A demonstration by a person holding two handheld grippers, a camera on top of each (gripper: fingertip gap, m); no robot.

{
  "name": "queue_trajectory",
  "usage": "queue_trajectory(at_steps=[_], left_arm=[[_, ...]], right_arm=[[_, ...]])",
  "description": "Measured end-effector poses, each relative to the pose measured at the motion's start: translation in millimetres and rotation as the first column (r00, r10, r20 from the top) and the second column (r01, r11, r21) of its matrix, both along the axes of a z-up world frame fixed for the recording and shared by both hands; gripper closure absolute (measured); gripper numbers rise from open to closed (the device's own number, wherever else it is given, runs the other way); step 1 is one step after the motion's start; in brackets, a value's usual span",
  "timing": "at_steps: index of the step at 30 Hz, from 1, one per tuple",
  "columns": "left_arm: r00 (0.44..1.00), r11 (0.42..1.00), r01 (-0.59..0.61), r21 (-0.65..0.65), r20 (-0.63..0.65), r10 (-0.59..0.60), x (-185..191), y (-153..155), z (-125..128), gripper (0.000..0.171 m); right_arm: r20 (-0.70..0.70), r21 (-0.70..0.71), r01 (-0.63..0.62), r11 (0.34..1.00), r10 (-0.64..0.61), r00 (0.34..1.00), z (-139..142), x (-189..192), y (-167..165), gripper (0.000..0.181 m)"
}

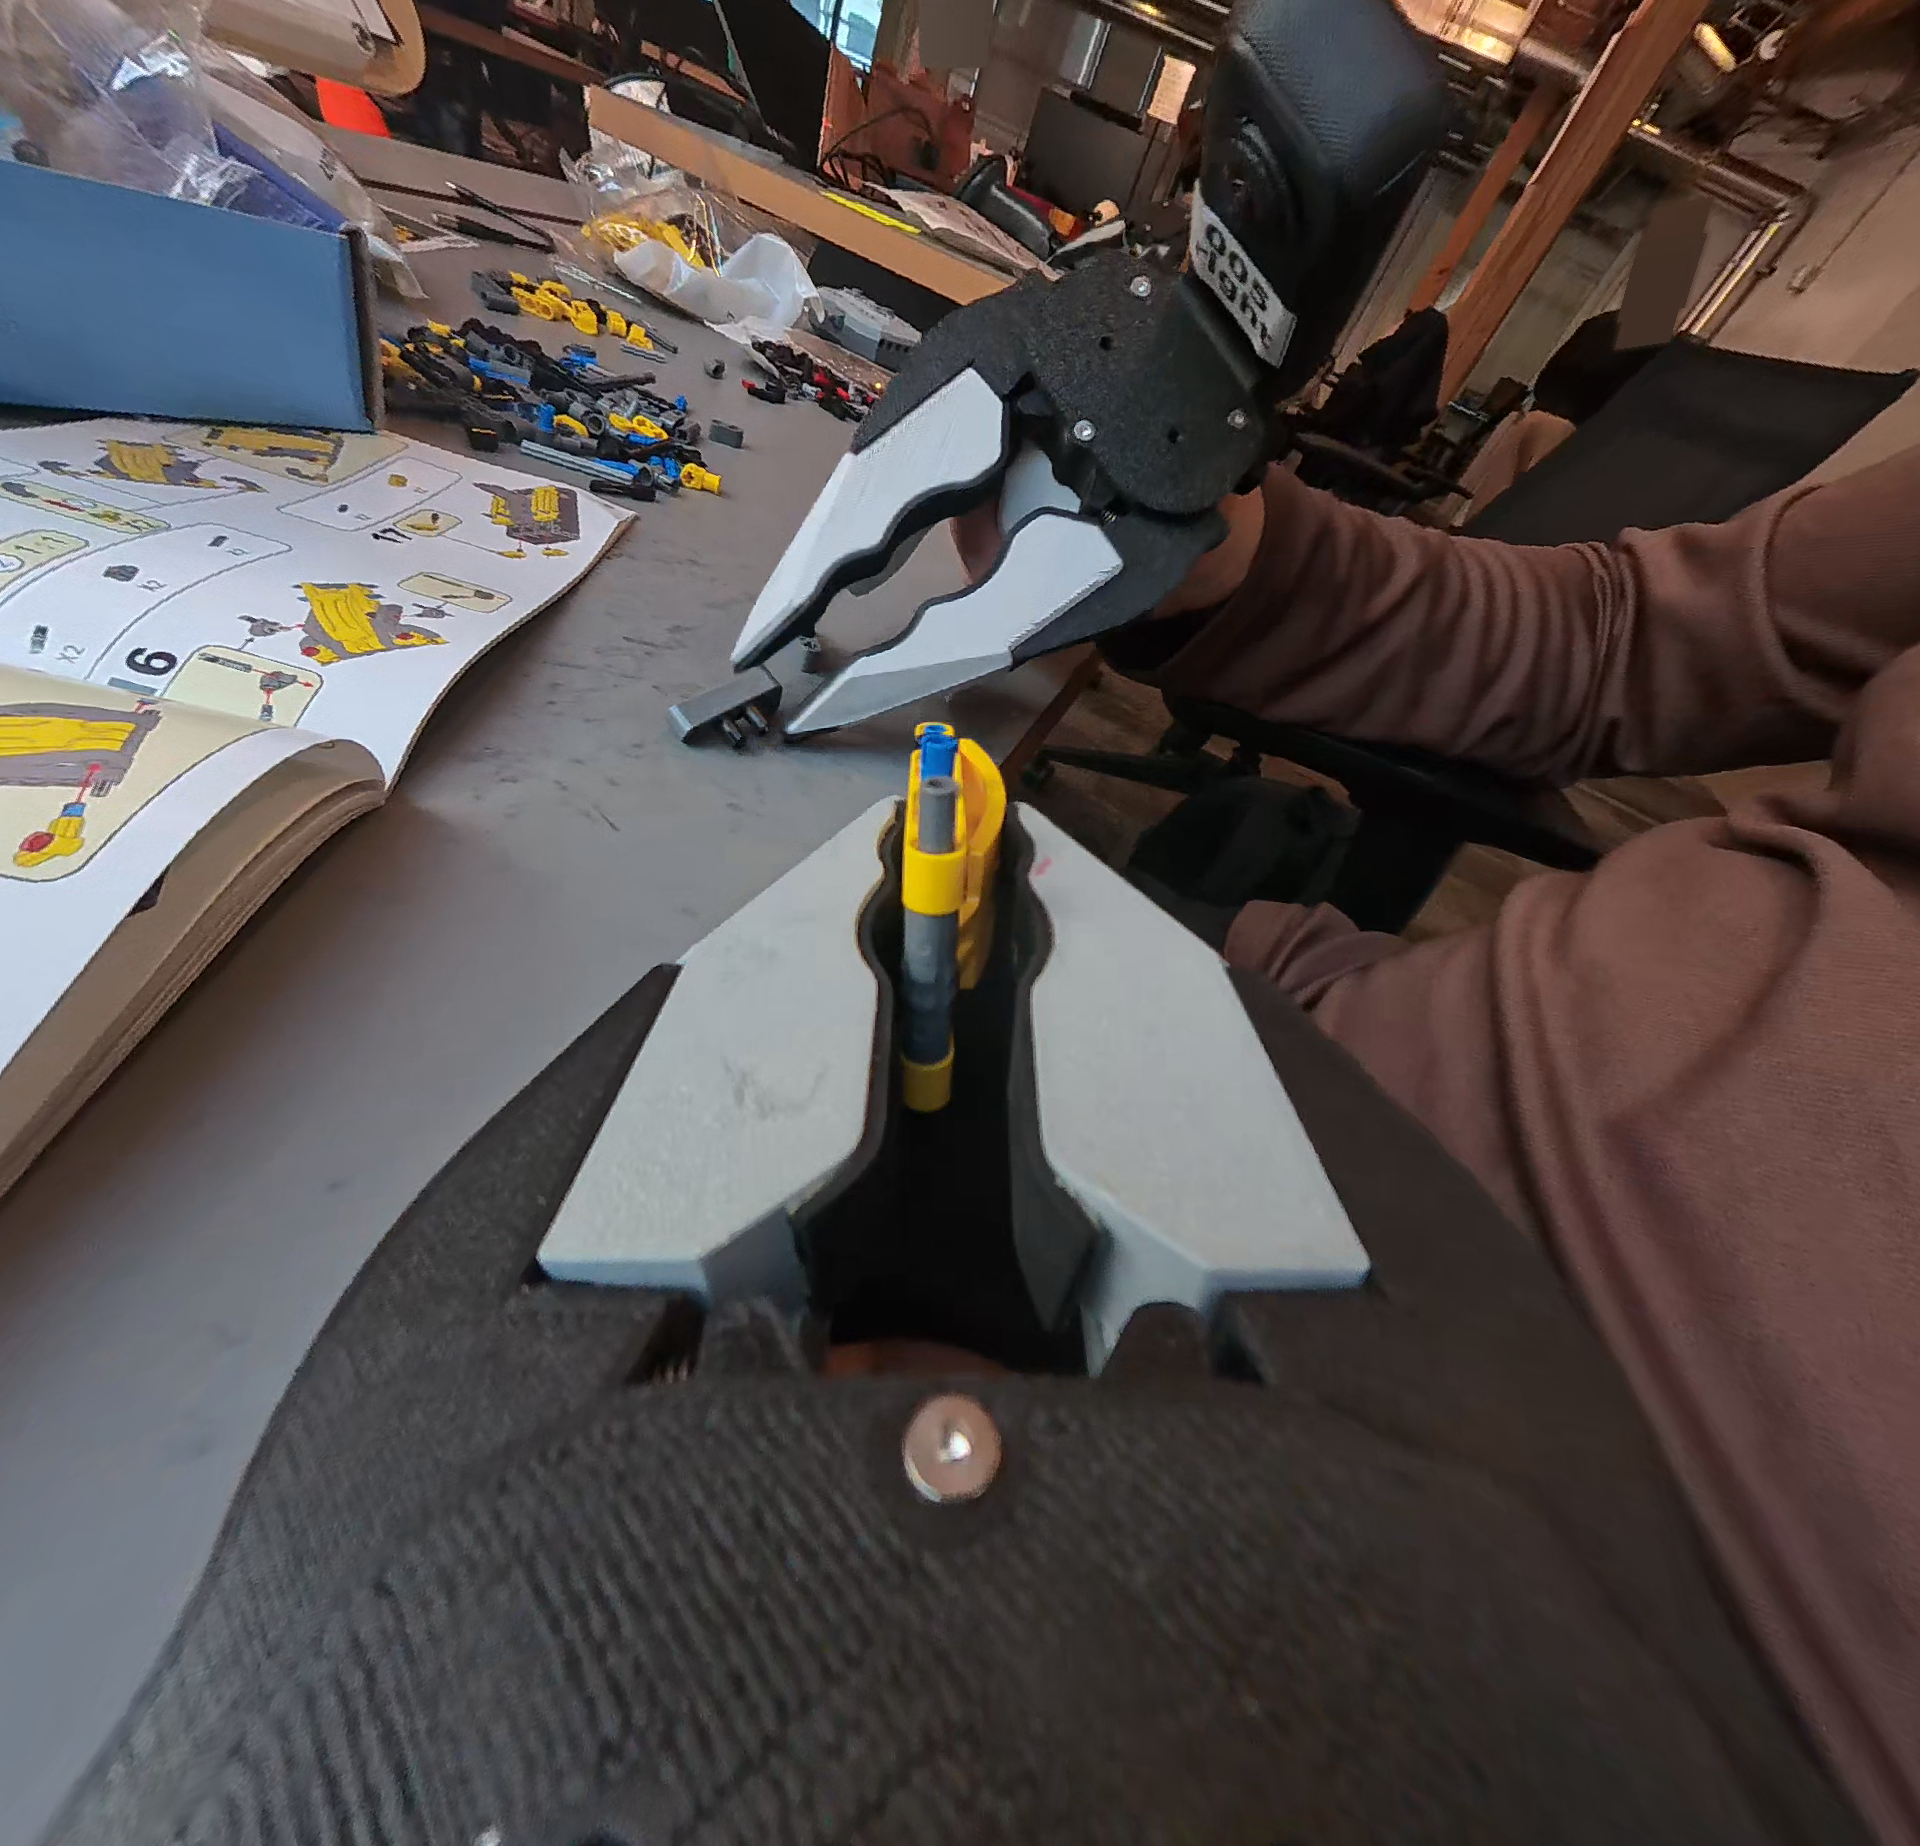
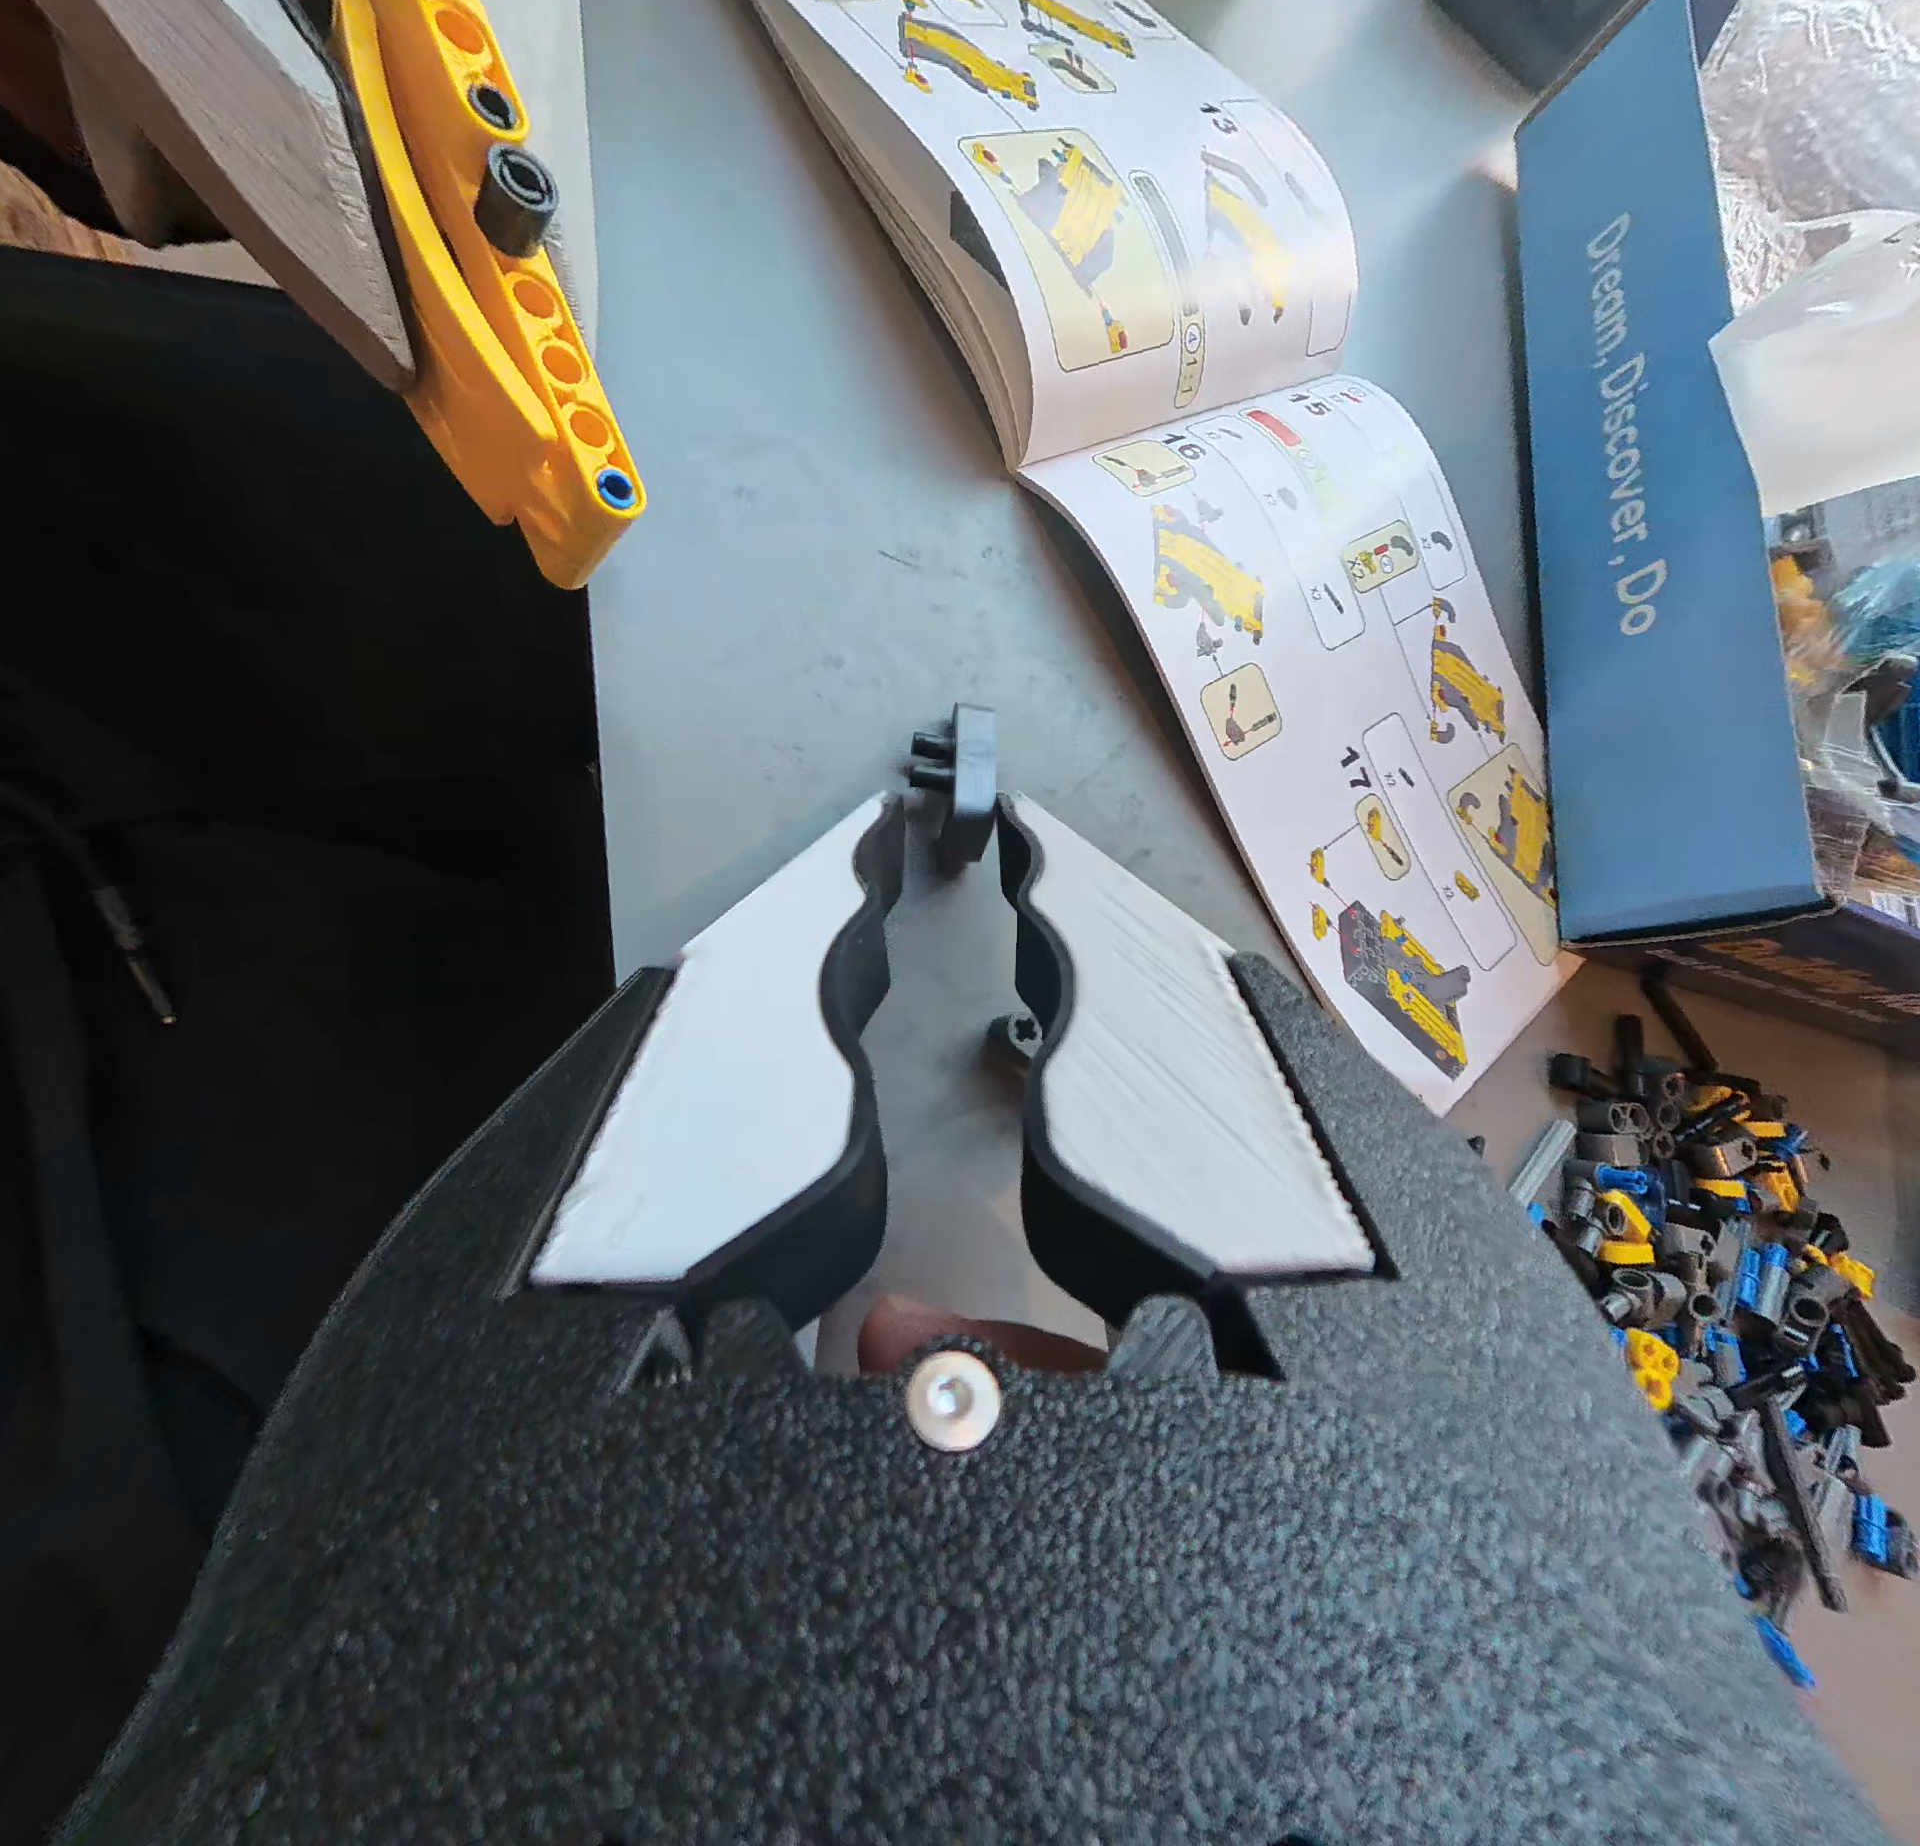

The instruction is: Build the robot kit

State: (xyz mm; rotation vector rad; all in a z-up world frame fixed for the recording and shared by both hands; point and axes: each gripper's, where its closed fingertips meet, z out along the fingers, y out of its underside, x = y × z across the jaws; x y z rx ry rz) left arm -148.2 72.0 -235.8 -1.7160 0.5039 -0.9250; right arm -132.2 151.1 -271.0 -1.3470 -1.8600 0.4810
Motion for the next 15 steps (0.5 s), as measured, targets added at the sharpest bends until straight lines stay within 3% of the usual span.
queue_trajectory(at_steps=[7,15], left_arm=[[1.0,1.0,0.007,0.013,-0.006,-0.007,1.5,-1.0,0.9,0.158],[1.0,1.0,-0.011,0.017,-0.005,0.011,-1.7,1.4,1.2,0.158]], right_arm=[[-0.102,-0.098,-0.029,0.995,0.019,0.995,21.7,-2.2,-8.4,0.162],[-0.111,-0.133,-0.024,0.991,0.009,0.994,21.6,-1.8,-7.2,0.158]])
